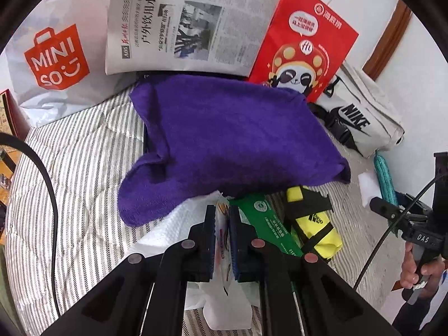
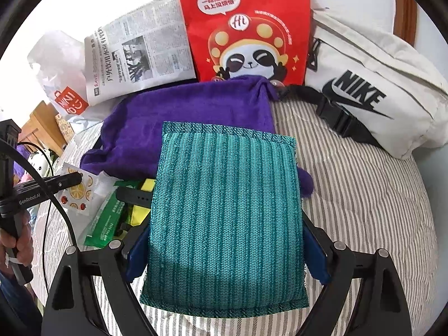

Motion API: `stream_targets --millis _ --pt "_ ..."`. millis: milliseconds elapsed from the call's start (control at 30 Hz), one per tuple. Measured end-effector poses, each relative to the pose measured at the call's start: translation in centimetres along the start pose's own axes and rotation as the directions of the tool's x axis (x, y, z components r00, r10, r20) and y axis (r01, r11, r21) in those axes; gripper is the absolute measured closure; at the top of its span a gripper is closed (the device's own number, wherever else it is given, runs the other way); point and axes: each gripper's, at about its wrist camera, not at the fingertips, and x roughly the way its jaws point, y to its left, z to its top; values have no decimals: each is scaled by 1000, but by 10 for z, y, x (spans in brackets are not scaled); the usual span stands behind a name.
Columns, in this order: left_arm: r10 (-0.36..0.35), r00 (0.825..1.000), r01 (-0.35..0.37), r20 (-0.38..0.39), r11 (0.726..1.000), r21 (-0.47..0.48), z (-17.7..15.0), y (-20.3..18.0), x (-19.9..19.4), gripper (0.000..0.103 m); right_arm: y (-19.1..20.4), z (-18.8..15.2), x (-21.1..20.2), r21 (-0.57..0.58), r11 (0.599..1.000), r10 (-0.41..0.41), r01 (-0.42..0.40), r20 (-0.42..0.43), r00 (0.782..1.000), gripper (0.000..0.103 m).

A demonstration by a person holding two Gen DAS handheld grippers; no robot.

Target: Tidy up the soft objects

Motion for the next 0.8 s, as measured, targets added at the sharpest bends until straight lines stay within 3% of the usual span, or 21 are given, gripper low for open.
stream_targets --millis 367,800 --pt "4 999 -5 40 1000 5 25 -2 -13 94 9 32 -5 -35 999 7 -6 43 999 14" --pt "-9 999 10 53 1000 -11 60 5 -8 94 15 76 30 -53 999 10 -8 28 1000 14"
